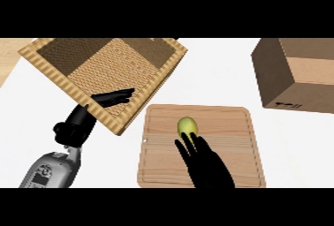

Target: Pick the cupcake from the cutting board and place it in the cardboard box

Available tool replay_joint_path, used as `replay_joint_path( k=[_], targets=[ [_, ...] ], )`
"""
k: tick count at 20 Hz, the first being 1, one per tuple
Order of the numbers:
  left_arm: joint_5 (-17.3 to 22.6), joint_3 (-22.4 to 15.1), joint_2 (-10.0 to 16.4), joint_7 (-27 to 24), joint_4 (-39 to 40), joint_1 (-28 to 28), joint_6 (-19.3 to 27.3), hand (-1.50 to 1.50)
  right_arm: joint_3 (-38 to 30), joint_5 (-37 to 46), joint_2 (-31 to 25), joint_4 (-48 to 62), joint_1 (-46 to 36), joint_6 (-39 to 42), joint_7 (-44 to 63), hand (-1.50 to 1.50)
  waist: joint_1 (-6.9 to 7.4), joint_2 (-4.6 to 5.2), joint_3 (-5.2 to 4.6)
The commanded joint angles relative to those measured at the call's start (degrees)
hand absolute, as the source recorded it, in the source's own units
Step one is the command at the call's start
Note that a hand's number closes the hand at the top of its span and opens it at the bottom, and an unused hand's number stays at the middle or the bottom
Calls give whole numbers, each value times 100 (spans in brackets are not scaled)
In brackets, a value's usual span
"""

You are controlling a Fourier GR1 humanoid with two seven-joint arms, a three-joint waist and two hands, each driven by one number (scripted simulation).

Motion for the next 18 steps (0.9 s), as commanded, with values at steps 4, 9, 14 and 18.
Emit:
replay_joint_path(
  k=[4, 9, 14, 18],
  targets=[
    [-143, -114, -182, 57, 81, 353, -171, 0, 3, 450, 368, 378, -144, 104, 222, -150, -4, 56, -27],
    [-176, 46, -269, 189, 428, -21, -233, 0, -423, 322, -93, 766, -46, -255, -550, -150, -31, 66, -26],
    [-276, 85, -293, 376, 78, 10, -225, 0, -426, 493, 275, 1361, -495, -185, -755, 150, 9, 64, -25],
    [-257, 184, -316, 374, 142, 32, -345, 0, -205, 844, 306, 1139, -350, -249, -699, 150, -10, 60, -27]
  ],
)
